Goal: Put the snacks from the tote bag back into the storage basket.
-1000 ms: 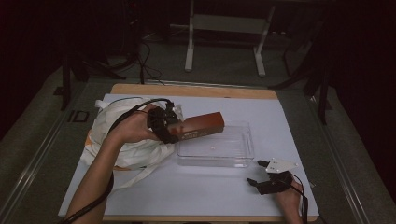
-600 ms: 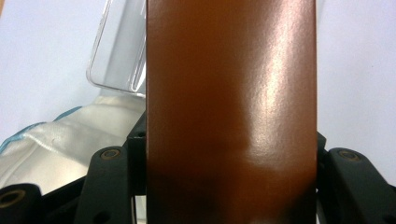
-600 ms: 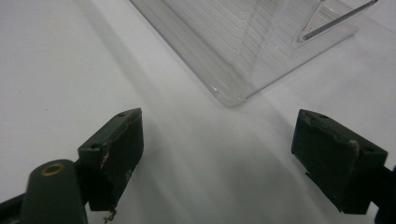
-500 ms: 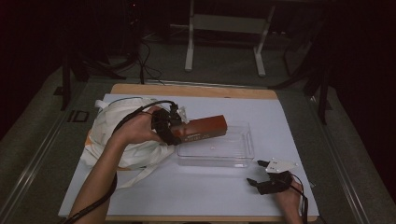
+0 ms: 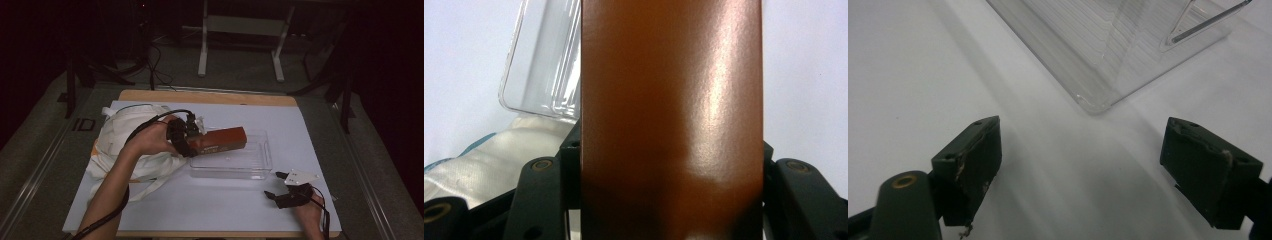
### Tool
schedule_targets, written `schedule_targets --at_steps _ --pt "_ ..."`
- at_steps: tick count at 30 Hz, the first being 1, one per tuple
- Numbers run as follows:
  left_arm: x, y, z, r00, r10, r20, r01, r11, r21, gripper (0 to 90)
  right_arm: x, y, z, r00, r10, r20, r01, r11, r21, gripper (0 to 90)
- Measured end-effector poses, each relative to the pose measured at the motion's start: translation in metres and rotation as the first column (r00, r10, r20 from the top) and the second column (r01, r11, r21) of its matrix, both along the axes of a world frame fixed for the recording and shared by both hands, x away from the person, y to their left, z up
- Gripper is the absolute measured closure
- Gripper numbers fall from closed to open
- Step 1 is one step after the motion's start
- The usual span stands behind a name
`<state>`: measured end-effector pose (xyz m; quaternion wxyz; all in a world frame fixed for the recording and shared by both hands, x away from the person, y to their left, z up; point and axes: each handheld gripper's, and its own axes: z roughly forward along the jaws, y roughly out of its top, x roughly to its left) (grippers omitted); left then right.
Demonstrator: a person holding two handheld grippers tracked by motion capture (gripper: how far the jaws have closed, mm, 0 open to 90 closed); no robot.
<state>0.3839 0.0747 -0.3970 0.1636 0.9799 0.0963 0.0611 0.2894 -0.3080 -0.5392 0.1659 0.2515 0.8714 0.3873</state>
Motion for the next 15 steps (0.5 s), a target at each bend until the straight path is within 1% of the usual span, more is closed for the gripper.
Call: schedule_targets --at_steps 4,8,11,14,15 --pt "-0.0007 -0.0028 -0.0017 1.0 -0.007 0.002 0.007 1.0 0.005 43.8 0.0 0.0 0.0 1.0 0.0 0.0 0.0 1.0 0.0 16.9" --pt "-0.0014 -0.0061 -0.0044 0.9996 -0.027 0.002 0.027 0.9994 0.024 43.8 0.0 0.0001 -0.0001 1.0 0.001 0.0 -0.001 1.0 -0.001 16.9" --pt "-0.0014 -0.0081 -0.0065 0.9995 -0.031 0.0 0.031 0.9992 0.027 43.7 0.0 0.0002 -0.0001 1.0 0.0 -0.001 0.0 1.0 -0.002 16.9" --pt "-0.0014 -0.0097 -0.0077 0.9989 -0.046 0.001 0.046 0.9983 0.035 43.7 0.0 0.0002 -0.0001 1.0 0.0 0.0 0.0 1.0 -0.001 17.0" --pt "-0.0021 -0.0103 -0.008 0.9985 -0.054 0.007 0.053 0.9979 0.037 43.7 0.0 0.0002 -0.0001 1.0 0.001 0.0 -0.001 1.0 -0.001 16.9"
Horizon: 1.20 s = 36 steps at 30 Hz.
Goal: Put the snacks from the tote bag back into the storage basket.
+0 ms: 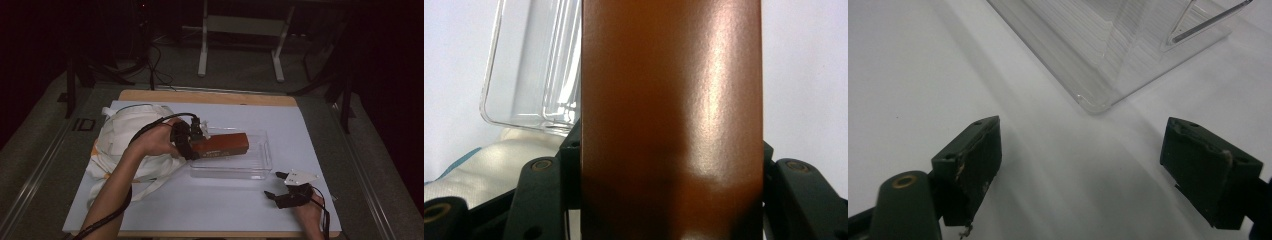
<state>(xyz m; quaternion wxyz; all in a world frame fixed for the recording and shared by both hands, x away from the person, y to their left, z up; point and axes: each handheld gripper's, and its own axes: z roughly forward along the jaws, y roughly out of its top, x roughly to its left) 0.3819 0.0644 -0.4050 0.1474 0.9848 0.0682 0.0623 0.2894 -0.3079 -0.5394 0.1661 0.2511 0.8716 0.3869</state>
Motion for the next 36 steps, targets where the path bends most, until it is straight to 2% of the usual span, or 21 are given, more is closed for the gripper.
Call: schedule_targets --at_steps 4,9,18,36 --pt "-0.003 -0.002 -0.001 0.9994 -0.035 0.006 0.035 0.9994 0.002 43.7 0.0 0.0 0.0 1.0 0.002 0.002 -0.002 1.0 -0.002 16.9" --pt "-0.003 -0.004 -0.003 0.9989 -0.047 -0.002 0.047 0.9989 0.001 43.7 0.0 0.0 0.0 1.0 0.002 0.003 -0.002 1.0 -0.003 16.9" --pt "-0.002 -0.007 -0.005 0.9978 -0.057 -0.034 0.057 0.9983 0.01 43.4 0.0 0.0 0.0 1.0 0.002 0.003 -0.002 1.0 -0.004 16.9" --pt "-0.002 -0.014 -0.004 0.9959 -0.083 -0.035 0.083 0.9965 0.01 43.1 -0.001 0.001 0.0 1.0 0.002 0.004 -0.002 1.0 -0.008 16.9"
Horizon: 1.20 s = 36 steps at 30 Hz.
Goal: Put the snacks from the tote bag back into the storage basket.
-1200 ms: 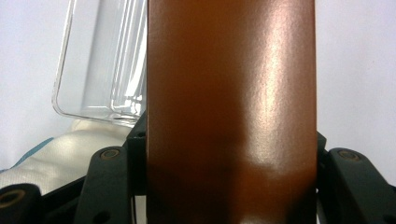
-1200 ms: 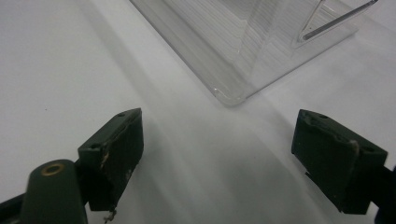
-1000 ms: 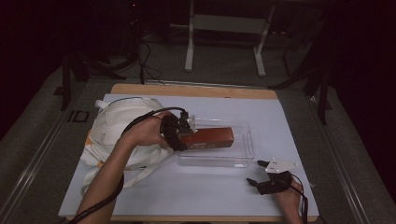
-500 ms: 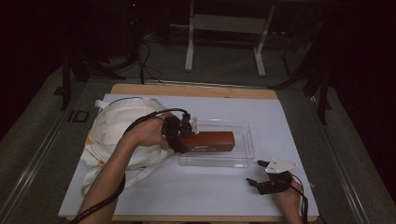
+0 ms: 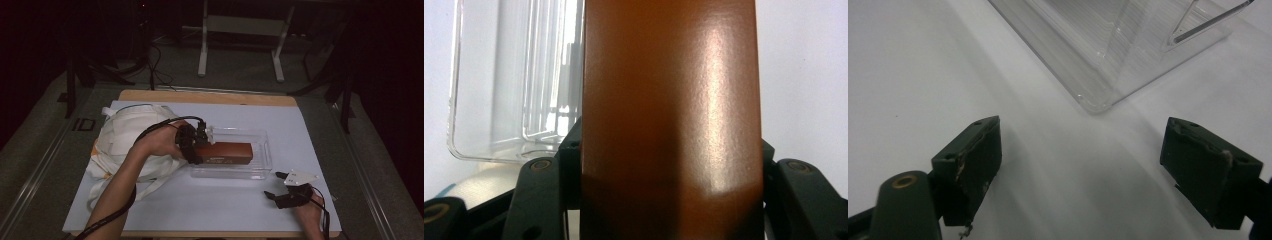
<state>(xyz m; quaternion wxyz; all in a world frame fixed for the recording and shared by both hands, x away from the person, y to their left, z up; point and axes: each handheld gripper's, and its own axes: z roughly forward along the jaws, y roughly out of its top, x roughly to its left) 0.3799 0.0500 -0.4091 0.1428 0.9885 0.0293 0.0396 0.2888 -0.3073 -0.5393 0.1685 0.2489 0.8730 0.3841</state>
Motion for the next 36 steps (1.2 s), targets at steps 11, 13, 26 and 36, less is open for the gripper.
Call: schedule_targets --at_steps 11,13,26,36 --pt "0.001 -0.004 -0.001 0.9995 -0.014 -0.028 0.013 0.9999 -0.011 42.1 0.0 0.0 0.0 1.0 0.0 0.001 0.0 1.0 -0.003 16.9" --pt "0.001 -0.006 -0.002 0.9993 -0.013 -0.035 0.013 0.9999 -0.011 42.0 0.0 0.0 0.0 1.0 0.001 0.001 -0.001 1.0 -0.004 16.9" --pt "0.005 -0.013 -0.005 0.9979 -0.005 -0.065 0.004 0.9998 -0.018 40.9 0.0 0.002 -0.001 1.0 0.006 0.005 -0.006 1.0 -0.018 16.9" --pt "0.01 -0.017 -0.013 0.9943 0.02 -0.104 -0.018 0.9996 0.02 37.2 0.0 0.002 -0.001 1.0 0.005 0.003 -0.005 1.0 -0.018 16.9"
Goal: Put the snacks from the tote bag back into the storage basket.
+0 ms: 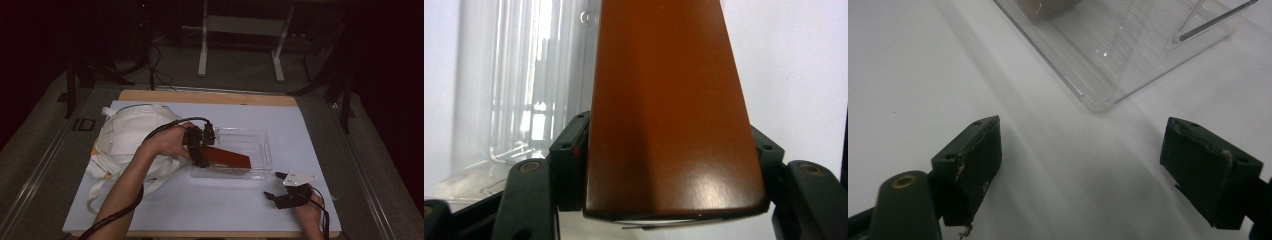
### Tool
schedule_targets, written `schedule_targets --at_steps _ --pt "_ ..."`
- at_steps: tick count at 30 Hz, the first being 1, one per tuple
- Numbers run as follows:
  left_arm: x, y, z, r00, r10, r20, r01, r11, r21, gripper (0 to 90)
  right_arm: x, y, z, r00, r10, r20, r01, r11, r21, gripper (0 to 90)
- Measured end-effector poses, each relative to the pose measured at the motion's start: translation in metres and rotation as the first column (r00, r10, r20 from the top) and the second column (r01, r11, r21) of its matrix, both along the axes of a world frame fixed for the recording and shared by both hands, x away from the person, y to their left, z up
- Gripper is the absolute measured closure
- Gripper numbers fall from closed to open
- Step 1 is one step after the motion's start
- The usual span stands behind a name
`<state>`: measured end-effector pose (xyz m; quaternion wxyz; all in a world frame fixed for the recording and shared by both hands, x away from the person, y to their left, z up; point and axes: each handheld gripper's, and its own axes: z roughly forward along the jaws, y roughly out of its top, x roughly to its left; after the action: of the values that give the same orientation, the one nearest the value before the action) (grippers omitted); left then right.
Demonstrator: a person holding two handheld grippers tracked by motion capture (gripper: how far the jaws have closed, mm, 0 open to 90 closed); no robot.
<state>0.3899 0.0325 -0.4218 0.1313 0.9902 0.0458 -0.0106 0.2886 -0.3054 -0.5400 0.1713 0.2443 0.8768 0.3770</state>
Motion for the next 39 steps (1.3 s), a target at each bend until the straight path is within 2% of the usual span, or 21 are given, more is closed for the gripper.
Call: schedule_targets --at_steps 4,7,11,23,27,31,39 --pt "0.001 0.0 0.001 0.9997 0.013 -0.019 -0.014 0.9998 -0.017 35.1 0.0 0.0 0.0 1.0 0.0 0.0 0.0 1.0 0.0 16.9" --pt "0.0 -0.003 0.002 1.0 0.002 0.0 -0.002 1.0 -0.006 37.6 0.0 0.0 0.0 1.0 0.0 0.0 0.0 1.0 0.0 16.9" --pt "0.0 -0.004 0.003 1.0 -0.005 0.006 0.005 1.0 0.0 40.9 0.0 0.0 0.0 1.0 0.0 0.0 0.0 1.0 0.0 16.9" --pt "0.001 -0.007 0.0 1.0 -0.001 -0.001 0.001 1.0 -0.007 39.7 0.0 0.0 0.0 1.0 0.001 0.0 -0.001 1.0 -0.001 16.9" --pt "0.002 -0.006 0.002 0.9996 0.02 -0.02 -0.02 0.9996 -0.022 37.1 0.0 0.0 0.0 1.0 0.001 0.0 -0.001 1.0 -0.001 16.9" --pt "0.001 -0.004 0.005 0.9998 0.016 -0.009 -0.016 0.9995 -0.029 36.4 0.0 0.0 0.0 1.0 0.001 0.001 -0.001 1.0 -0.001 17.0" --pt "0.001 0.008 0.01 0.9989 0.046 0.01 -0.045 0.9977 -0.051 36.5 0.0 0.0 0.0 1.0 0.002 0.001 -0.002 1.0 -0.001 16.9"
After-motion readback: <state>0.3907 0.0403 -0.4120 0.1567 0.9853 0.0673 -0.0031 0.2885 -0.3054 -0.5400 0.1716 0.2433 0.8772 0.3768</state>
